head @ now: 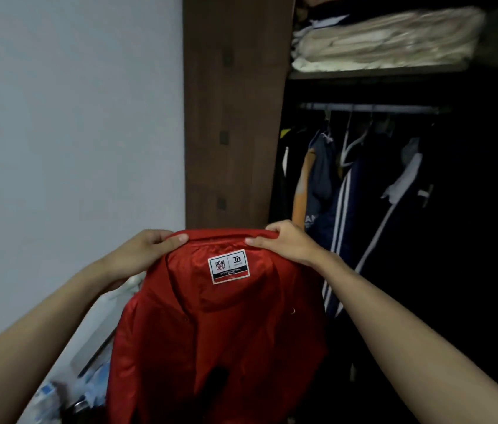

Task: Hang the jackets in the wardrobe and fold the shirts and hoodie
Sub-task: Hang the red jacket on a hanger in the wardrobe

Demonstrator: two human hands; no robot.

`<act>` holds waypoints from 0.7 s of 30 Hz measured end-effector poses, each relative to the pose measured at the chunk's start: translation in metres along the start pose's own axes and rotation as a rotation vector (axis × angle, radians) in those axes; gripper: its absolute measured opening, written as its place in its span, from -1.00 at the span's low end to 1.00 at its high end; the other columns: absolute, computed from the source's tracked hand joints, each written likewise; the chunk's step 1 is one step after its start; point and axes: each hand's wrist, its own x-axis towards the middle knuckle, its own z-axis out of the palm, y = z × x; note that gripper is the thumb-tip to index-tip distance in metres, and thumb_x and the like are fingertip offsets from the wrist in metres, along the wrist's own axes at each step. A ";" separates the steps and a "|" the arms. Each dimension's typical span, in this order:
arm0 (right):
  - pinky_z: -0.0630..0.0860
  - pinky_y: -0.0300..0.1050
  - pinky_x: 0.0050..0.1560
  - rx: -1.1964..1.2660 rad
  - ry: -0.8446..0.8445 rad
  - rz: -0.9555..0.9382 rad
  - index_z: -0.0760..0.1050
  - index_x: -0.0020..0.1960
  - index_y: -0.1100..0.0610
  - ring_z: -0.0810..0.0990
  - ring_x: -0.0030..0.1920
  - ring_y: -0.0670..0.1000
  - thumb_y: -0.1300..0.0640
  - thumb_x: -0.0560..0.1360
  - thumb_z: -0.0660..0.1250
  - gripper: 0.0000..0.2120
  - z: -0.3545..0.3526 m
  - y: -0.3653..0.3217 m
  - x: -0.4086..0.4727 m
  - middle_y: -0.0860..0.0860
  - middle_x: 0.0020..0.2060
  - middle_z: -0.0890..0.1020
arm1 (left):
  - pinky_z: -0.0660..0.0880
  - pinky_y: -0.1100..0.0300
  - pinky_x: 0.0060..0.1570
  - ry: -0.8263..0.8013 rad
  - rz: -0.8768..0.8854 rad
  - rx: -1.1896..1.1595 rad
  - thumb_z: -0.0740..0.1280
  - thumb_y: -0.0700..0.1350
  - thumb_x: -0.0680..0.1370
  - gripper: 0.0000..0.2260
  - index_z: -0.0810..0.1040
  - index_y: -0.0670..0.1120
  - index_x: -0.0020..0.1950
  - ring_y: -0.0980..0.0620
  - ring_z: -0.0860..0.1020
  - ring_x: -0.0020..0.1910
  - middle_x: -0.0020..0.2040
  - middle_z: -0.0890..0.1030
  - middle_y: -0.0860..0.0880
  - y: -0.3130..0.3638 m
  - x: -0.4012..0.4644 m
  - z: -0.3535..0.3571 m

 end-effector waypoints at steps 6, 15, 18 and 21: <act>0.43 -0.25 -0.30 -0.041 0.137 0.093 0.63 -0.23 0.16 0.57 -0.37 -0.22 -0.41 0.32 0.49 -0.41 -0.035 0.039 -0.005 -0.12 -0.40 0.63 | 0.47 0.17 -0.15 0.064 0.206 0.101 0.34 0.11 0.58 -0.69 0.60 -0.12 -0.14 0.13 0.58 -0.27 -0.28 0.63 0.07 0.012 0.092 0.037; 0.45 0.05 -0.03 -0.507 0.552 0.178 0.44 -0.05 0.02 0.64 0.04 0.20 -0.49 0.49 0.13 -0.44 -0.100 0.104 0.036 0.05 -0.05 0.68 | 0.34 0.18 -0.07 0.154 0.623 0.538 0.15 0.14 0.63 -0.74 0.39 0.00 -0.13 0.06 0.50 -0.16 -0.22 0.48 0.05 0.049 0.219 0.111; 0.39 0.04 -0.08 -0.522 0.582 0.165 0.31 0.00 0.02 0.64 0.07 0.21 -0.47 0.52 0.10 -0.47 -0.117 0.127 0.058 0.07 0.00 0.68 | 0.47 -0.03 -0.03 0.238 0.695 0.634 0.09 0.15 0.67 -0.76 0.33 0.03 -0.08 -0.12 0.51 -0.11 -0.19 0.39 0.05 0.058 0.261 0.124; 0.41 0.04 -0.09 -0.515 0.616 0.172 0.27 0.01 0.03 0.64 0.06 0.22 -0.41 0.55 0.11 -0.51 -0.133 0.144 0.080 0.09 0.01 0.67 | 0.52 -0.07 -0.04 0.295 0.687 0.594 0.10 0.15 0.65 -0.79 0.33 0.05 -0.04 -0.16 0.53 -0.07 -0.15 0.39 0.03 0.071 0.293 0.139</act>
